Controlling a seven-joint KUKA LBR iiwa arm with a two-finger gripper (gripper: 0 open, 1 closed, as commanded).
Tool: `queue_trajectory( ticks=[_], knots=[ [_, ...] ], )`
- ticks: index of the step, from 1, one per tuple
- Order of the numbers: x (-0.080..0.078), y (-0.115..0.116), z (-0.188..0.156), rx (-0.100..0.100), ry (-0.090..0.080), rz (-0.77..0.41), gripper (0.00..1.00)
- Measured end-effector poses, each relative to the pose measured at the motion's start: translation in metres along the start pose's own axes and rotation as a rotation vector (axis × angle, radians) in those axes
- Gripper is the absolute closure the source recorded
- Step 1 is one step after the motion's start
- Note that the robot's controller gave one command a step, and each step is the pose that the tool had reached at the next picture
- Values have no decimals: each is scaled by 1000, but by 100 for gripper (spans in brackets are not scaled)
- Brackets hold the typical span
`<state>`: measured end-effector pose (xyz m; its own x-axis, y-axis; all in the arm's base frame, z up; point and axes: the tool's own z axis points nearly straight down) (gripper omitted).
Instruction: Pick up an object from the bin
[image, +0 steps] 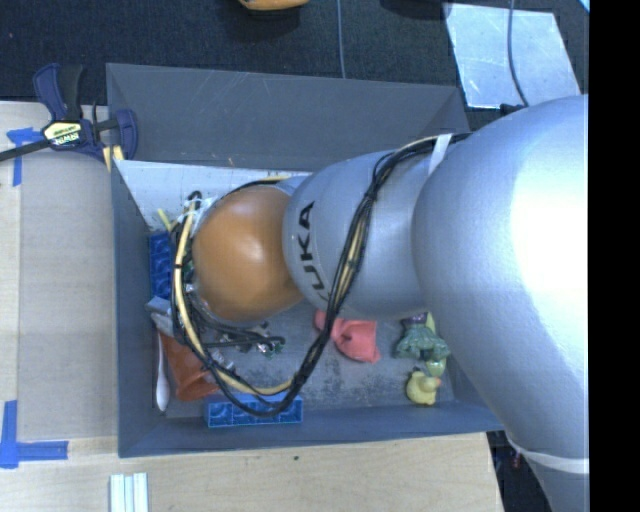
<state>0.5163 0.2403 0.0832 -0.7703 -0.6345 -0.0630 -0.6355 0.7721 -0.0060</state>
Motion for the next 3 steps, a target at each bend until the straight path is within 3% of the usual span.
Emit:
queue_trajectory(
  ticks=[1,2,3],
  knots=[
    [5,3,-29,-7,26,-2,100],
    [-1,0,-49,-1,2,2,100],
    [-1,0,-65,-3,8,3,100]
  ],
)
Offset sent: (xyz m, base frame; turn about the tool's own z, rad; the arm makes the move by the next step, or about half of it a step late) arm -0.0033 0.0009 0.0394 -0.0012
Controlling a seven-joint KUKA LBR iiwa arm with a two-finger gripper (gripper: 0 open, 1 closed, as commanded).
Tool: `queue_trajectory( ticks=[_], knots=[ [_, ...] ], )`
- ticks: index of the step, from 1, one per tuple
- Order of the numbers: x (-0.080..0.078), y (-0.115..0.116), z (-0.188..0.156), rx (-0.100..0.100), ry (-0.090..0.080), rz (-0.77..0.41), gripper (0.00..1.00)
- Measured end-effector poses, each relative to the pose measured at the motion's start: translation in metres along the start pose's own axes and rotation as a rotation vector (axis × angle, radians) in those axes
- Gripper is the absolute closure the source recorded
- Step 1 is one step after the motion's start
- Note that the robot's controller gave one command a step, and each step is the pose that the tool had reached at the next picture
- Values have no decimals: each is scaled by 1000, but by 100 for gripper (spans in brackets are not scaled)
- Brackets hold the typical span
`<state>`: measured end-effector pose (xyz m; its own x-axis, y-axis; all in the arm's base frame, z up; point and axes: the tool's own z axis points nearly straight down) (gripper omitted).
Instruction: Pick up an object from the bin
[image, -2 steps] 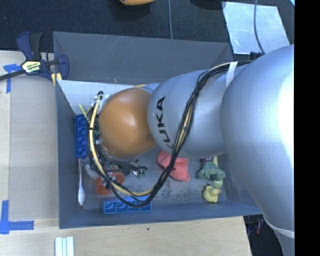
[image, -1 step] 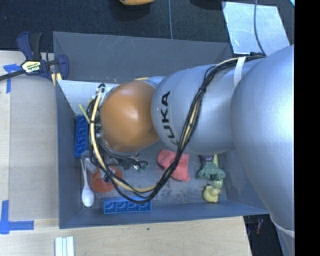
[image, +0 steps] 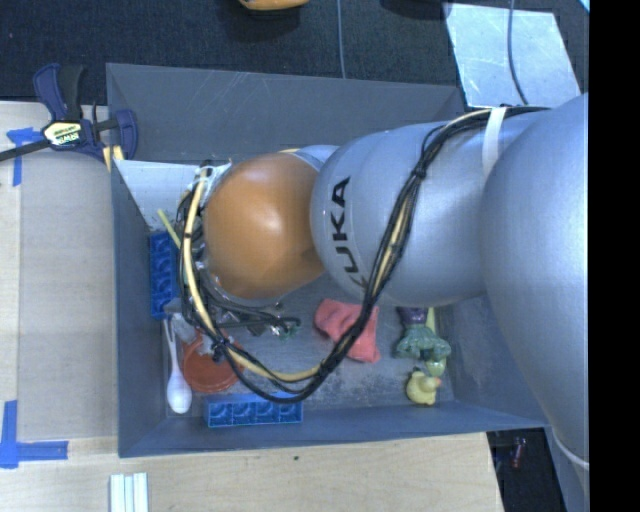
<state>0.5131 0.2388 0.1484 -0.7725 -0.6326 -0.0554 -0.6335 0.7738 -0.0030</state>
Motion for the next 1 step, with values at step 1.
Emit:
queue_trajectory(
  ticks=[1],
  knots=[
    [-2,0,-29,0,-2,1,100]
  ],
)
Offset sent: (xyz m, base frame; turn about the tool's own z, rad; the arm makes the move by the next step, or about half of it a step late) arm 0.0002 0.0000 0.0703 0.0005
